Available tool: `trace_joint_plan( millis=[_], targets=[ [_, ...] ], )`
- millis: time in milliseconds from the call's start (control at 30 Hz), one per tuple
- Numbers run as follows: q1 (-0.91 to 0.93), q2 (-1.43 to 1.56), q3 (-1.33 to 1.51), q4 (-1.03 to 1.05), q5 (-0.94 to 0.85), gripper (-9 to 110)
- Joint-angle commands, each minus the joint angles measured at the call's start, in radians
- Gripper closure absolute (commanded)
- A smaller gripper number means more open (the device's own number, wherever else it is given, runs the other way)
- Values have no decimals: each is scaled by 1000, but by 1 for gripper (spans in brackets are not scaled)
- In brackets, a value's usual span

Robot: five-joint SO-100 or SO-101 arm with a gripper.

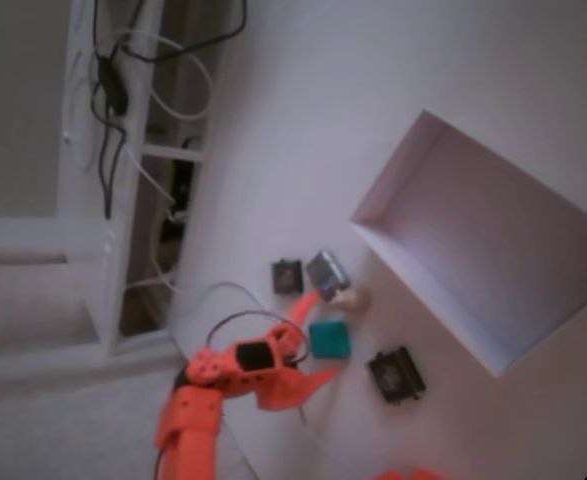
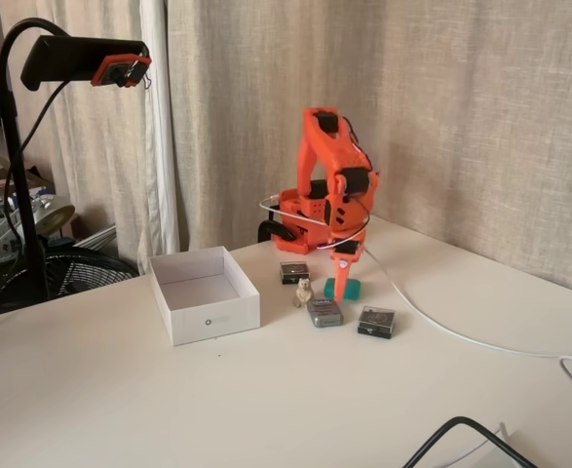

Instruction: Grasp the green cube and put it in the bin.

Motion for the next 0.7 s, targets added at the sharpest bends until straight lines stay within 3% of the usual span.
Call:
trace_joint_plan(
  millis=[0,233,467,567,667],
  targets=[
    [5,-17,0,-34,3,54],
    [-6,-37,31,-104,-8,54],
    [0,-23,31,-75,2,72],
    [-3,-14,31,-71,3,88],
    [-6,-5,34,-67,3,91]
  ],
)
